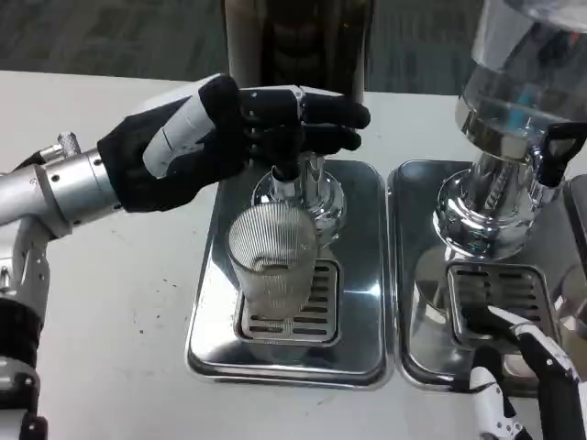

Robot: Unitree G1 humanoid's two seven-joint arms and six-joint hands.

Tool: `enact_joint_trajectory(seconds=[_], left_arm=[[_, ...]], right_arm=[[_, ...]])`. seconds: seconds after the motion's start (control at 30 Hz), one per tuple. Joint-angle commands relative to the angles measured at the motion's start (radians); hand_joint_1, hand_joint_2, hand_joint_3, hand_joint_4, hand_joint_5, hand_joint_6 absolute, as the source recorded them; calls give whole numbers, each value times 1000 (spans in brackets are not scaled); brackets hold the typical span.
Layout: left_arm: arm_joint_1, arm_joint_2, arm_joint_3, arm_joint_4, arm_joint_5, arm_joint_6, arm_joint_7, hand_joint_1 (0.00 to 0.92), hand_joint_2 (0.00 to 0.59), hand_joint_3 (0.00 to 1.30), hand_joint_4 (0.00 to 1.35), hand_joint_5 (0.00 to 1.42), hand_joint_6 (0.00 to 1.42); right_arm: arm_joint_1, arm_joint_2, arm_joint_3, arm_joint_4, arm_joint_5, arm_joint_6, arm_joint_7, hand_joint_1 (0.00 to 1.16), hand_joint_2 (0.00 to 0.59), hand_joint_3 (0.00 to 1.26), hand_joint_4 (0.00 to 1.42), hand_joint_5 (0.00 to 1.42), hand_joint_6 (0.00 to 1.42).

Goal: Grasp the cup under the faucet to collect the drink, then remove the cup.

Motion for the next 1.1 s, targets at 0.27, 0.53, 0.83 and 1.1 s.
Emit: enact_joint_trajectory(seconds=[0.27, 0.53, 0.83, 1.1], left_arm=[[24, 18, -36, -13, 41, -150, -21, 0, 83, 278, 148, 159, 90], [34, 26, -41, -16, 51, -219, -22, 0, 88, 278, 150, 159, 90], [45, 29, -49, -37, 46, -265, -25, 0, 85, 286, 151, 147, 90], [57, 25, -48, -59, 41, -310, -9, 0, 83, 280, 151, 145, 96]], right_arm=[[-8, -5, -3, 1, 14, -9, 14, 247, 469, 393, 384, 298, 162], [-20, -8, -4, 5, 19, -6, 23, 247, 469, 393, 384, 298, 162], [-25, -9, -1, 6, 21, -5, 26, 243, 472, 384, 383, 298, 148], [-26, -8, 1, -1, 16, 0, 32, 235, 475, 384, 377, 294, 145]])
